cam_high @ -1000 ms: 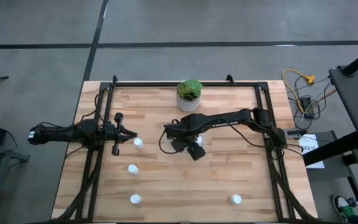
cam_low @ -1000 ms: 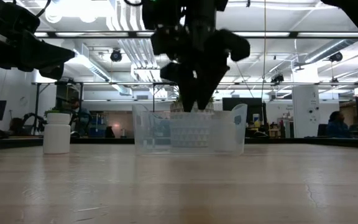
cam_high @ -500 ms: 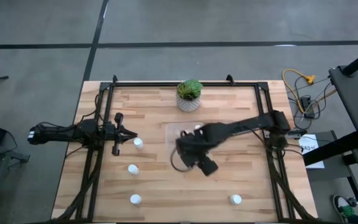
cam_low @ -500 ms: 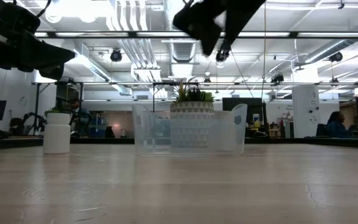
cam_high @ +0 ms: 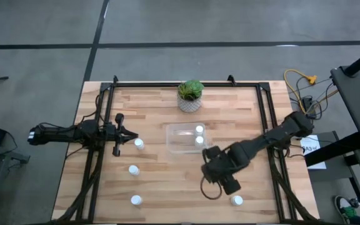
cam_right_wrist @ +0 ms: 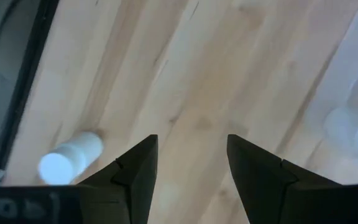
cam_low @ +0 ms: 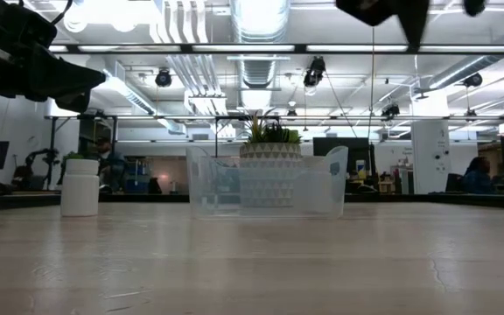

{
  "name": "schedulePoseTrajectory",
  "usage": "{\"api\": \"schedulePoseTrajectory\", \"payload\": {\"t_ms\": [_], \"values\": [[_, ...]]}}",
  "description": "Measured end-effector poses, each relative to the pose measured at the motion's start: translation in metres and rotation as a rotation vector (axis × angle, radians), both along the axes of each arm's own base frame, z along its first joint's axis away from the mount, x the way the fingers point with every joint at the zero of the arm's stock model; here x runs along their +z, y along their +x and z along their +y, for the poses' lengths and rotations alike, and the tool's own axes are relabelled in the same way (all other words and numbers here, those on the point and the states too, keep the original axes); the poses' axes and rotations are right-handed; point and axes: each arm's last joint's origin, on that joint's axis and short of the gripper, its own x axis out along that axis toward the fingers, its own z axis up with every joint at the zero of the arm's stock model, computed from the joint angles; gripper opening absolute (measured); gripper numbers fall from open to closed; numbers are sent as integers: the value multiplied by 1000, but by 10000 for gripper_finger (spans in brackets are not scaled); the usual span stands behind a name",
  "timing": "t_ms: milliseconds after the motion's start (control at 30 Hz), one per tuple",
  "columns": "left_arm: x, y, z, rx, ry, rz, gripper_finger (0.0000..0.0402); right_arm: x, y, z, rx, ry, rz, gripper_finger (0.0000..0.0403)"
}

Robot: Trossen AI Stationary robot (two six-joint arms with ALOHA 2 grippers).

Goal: Pick and place pill bottles into a basket
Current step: Put the white medicine bottle into the transparent bin

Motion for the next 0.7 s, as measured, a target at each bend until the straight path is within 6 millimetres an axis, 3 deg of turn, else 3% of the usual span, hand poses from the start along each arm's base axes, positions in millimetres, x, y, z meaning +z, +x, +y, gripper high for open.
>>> {"api": "schedulePoseTrajectory", "payload": {"t_ms": [400,700], "values": [[0,0,0,0,0,3,12,-15,-48,60,-115,-44,35,182],[0,0,0,0,0,5,12,-16,-71,87,-183,-24,50,182]]}}
